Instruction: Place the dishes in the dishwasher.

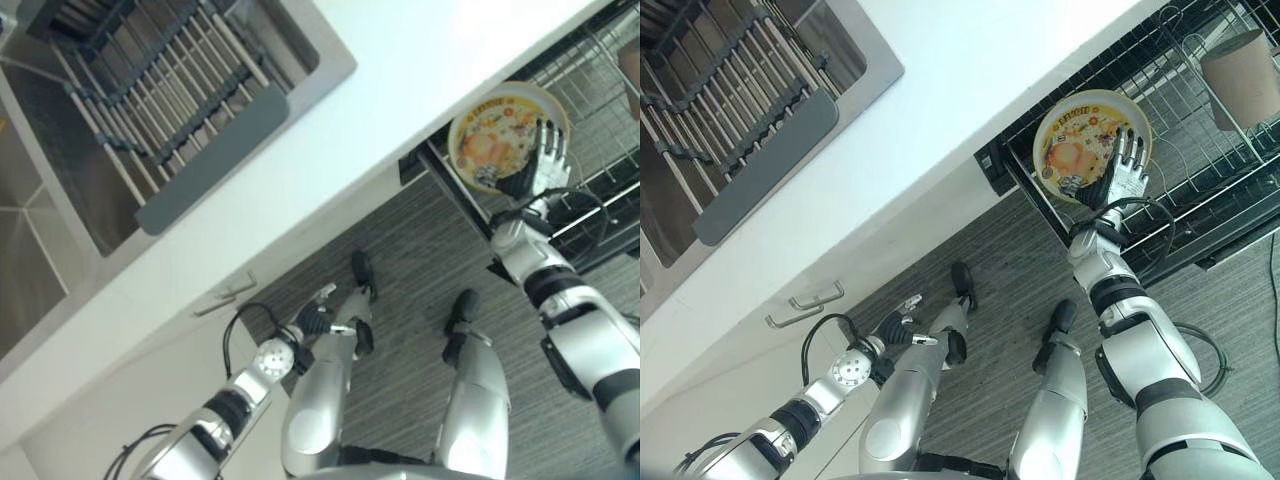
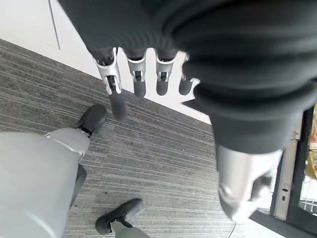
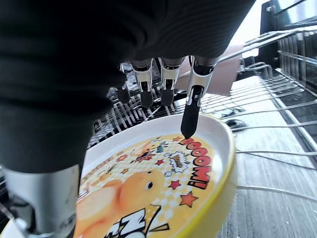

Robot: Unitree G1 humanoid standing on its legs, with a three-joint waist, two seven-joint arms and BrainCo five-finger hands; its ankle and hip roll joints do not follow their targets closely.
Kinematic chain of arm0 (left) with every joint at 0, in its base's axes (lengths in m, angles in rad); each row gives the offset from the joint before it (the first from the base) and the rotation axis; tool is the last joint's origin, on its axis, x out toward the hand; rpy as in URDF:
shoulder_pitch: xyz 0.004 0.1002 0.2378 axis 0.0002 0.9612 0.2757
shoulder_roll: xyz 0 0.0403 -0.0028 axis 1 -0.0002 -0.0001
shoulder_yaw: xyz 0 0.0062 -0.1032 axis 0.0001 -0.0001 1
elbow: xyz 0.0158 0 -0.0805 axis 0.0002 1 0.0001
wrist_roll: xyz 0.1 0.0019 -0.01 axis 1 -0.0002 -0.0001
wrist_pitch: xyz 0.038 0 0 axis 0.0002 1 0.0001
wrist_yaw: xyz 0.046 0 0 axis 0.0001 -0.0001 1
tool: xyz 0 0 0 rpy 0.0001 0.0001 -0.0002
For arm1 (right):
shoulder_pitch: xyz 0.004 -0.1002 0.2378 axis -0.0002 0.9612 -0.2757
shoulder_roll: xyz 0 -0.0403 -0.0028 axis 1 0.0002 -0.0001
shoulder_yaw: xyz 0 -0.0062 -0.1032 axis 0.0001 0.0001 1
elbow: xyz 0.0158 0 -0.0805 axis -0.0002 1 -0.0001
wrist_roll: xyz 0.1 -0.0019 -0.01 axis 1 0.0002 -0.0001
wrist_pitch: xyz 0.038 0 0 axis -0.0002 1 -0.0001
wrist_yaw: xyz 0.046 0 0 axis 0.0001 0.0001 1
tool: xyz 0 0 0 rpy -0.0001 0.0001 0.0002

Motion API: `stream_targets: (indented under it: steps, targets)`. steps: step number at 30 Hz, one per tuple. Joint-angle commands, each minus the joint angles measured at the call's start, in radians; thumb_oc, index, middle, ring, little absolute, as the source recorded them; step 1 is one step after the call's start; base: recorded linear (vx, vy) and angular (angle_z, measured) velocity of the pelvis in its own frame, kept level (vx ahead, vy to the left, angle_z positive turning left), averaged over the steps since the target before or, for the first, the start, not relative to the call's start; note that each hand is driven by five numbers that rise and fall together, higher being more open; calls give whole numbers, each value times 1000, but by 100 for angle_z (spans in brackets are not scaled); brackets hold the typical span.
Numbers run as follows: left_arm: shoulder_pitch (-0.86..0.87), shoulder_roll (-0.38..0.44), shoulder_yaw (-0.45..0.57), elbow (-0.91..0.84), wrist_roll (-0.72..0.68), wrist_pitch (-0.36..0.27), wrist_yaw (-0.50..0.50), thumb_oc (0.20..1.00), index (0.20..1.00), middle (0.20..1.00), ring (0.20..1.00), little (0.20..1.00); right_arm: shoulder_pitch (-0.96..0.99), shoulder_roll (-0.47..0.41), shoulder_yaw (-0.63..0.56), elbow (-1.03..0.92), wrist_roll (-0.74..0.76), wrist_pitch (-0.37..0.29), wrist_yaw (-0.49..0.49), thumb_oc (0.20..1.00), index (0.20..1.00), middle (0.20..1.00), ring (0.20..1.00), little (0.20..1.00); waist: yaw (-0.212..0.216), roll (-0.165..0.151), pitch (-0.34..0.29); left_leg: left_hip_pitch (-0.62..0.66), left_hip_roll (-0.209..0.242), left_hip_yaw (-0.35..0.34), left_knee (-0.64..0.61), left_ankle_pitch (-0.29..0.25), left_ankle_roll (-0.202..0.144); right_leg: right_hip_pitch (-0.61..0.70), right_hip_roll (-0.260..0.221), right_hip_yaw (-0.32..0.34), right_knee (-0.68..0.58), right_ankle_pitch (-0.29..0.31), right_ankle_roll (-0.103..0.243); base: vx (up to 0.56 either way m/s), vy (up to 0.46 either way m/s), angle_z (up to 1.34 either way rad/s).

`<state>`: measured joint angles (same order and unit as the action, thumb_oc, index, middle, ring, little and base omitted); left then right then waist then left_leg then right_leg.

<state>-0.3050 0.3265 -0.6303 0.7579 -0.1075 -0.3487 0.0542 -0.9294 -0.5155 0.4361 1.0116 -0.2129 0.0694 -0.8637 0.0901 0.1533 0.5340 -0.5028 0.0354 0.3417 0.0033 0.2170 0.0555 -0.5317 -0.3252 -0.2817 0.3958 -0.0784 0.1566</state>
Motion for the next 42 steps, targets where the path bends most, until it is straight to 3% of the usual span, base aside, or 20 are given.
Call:
stream_targets:
  steps: [1, 2, 3, 6, 7, 8, 9, 13, 18, 22, 25, 26, 30, 33, 36, 37, 38, 40, 42]
  targets:
    - [5, -54, -56, -7, -35, -4, 12, 1000, 1000, 1000, 1000, 1000, -30, -55, -67, -6, 232, -112, -66, 1000, 1000, 1000, 1000, 1000, -1, 86, -14, -2, 56, -56, 119, -178, -113, -102, -47, -13, 38, 56, 22, 12, 44, -1]
    - [8, -55, -57, -8, -37, -2, 15, 1000, 1000, 1000, 1000, 1000, -30, -46, -87, -8, 284, -116, -48, 1000, 1000, 1000, 1000, 1000, -2, 86, -14, 1, 55, -56, 120, -180, -113, -100, -46, -12, 38, 55, 21, 18, 43, -1]
    - [23, -52, -43, -9, -42, 3, 18, 1000, 1000, 1000, 1000, 1000, -14, -16, -143, -41, 432, -273, 92, 1000, 1000, 1000, 1000, 1000, -10, 80, -14, 8, 60, -53, 121, -182, -118, -93, -38, -8, 37, 49, 18, 24, 35, -2]
    - [50, -45, -14, -28, -50, 34, 18, 1000, 1000, 1000, 1000, 1000, 66, 19, -199, -151, 399, -319, 93, 1000, 1000, 1000, 1000, 1000, -29, 60, -14, 27, 67, -42, 122, -182, -125, -81, -25, 3, 42, 37, 17, 36, 48, -6]
    - [67, -49, -5, -28, -56, 36, 23, 1000, 1000, 1000, 1000, 1000, 101, 22, -196, -219, 256, -287, 77, 1000, 1000, 1000, 1000, 1000, -41, 52, -14, 40, 71, -34, 122, -184, -123, -74, -21, 7, 46, 33, 15, 35, 61, -19]
    - [76, -51, 5, -25, -56, 33, 24, 1000, 1000, 1000, 1000, 1000, 121, 9, -186, -276, 157, -215, 52, 1000, 1000, 1000, 1000, 1000, -49, 48, -14, 45, 75, -29, 127, -186, -121, -69, -21, 9, 47, 31, 15, 15, 61, -19]
    - [106, -44, 35, -21, -62, 21, 25, 1000, 1000, 1000, 1000, 1000, 176, -30, -160, -454, 70, -84, 22, 1000, 1000, 1000, 1000, 1000, -72, 27, -14, 58, 86, -20, 152, -198, -122, -52, -15, 15, 44, 31, 14, -3, 30, -18]
    - [151, -27, 87, -16, -57, 13, 21, 1000, 1000, 1000, 1000, 1000, 273, -34, -156, -666, 46, -48, 56, 1000, 1000, 1000, 1000, 1000, -96, -12, -14, 90, 106, -12, 195, -226, -125, -10, -3, 19, 37, 23, 9, -8, -16, -19]
    - [206, -18, 141, -9, -12, 15, 17, 1000, 1000, 1000, 1000, 1000, 396, -29, -166, -836, 16, -96, 68, 1000, 1000, 1000, 1000, 1000, -122, -60, -14, 153, 130, 7, 230, -257, -125, 65, 7, 17, 29, 10, 7, -10, -62, -14]
    - [236, -19, 176, 15, 3, 1, 18, 1000, 1000, 1000, 1000, 1000, 457, -25, -175, -925, 14, -175, 96, 1000, 1000, 1000, 1000, 1000, -138, -80, -14, 219, 140, 20, 229, -266, -123, 134, 16, 15, 19, 0, 4, -9, -38, -19]
    - [256, -18, 205, 32, 10, -9, 18, 1000, 1000, 1000, 1000, 1000, 507, -38, -205, -1015, 63, -313, 132, 1000, 1000, 1000, 1000, 1000, -152, -91, -14, 277, 147, 29, 219, -267, -125, 197, 27, 13, -3, -3, 0, -8, -38, -11]
    - [265, -18, 221, 41, 13, -12, 15, 1000, 1000, 1000, 1000, 1000, 547, -50, -242, -1073, 45, -407, 129, 1000, 1000, 1000, 1000, 1000, -164, -96, -14, 310, 151, 34, 212, -268, -126, 233, 35, 14, -17, -5, -2, -9, -35, -4]
    - [310, -22, 260, 48, 26, -28, 11, 1000, 1000, 1000, 1000, 1000, 667, -89, -365, -1169, 34, -556, 33, 1000, 1000, 1000, 1000, 1000, -190, -100, -22, 383, 154, 49, 187, -271, -126, 312, 48, 15, -56, -8, -5, -5, -12, -2]
    - [350, -24, 297, 70, 27, -41, -1, 1000, 1000, 1000, 1000, 1000, 762, -79, -473, -1173, 116, -681, -42, 1000, 1000, 1000, 1000, 1000, -211, -104, -60, 414, 154, 61, 170, -275, -127, 347, 55, 19, -84, -12, -5, 22, -8, -5]
    - [371, -25, 316, 82, 35, -33, -12, 1000, 1000, 1000, 1000, 1000, 832, -43, -556, -1139, 235, -741, -49, 1000, 1000, 1000, 1000, 1000, -226, -106, -92, 439, 152, 70, 154, -278, -128, 375, 59, 18, -105, -14, -4, 42, -23, -13]
    - [396, -26, 327, 93, 30, -25, -23, 1000, 1000, 1000, 1000, 1000, 885, 15, -619, -1074, 472, -795, 67, 1000, 1000, 1000, 1000, 1000, -236, -107, -122, 467, 148, 78, 138, -279, -126, 411, 65, 15, -129, -17, -6, 103, -53, -12]
    - [417, -31, 339, 103, 25, -13, -35, 1000, 1000, 1000, 1000, 1000, 923, 85, -661, -999, 681, -793, 221, 1000, 1000, 1000, 1000, 1000, -241, -106, -150, 492, 142, 80, 121, -277, -124, 445, 70, 10, -151, -17, -8, 151, -62, -8]
    - [430, -33, 340, 124, 25, -8, -50, 1000, 1000, 1000, 1000, 1000, 952, 135, -694, -920, 836, -766, 375, 1000, 1000, 1000, 1000, 1000, -241, -101, -180, 524, 132, 74, 104, -278, -119, 486, 79, 8, -176, -18, -12, 129, -40, -5]
    - [435, -35, 334, 146, 30, -6, -58, 1000, 1000, 1000, 1000, 1000, 962, 163, -704, -867, 932, -744, 444, 1000, 1000, 1000, 1000, 1000, -239, -98, -203, 543, 131, 72, 98, -278, -117, 511, 86, 5, -188, -20, -17, 130, -41, 1]
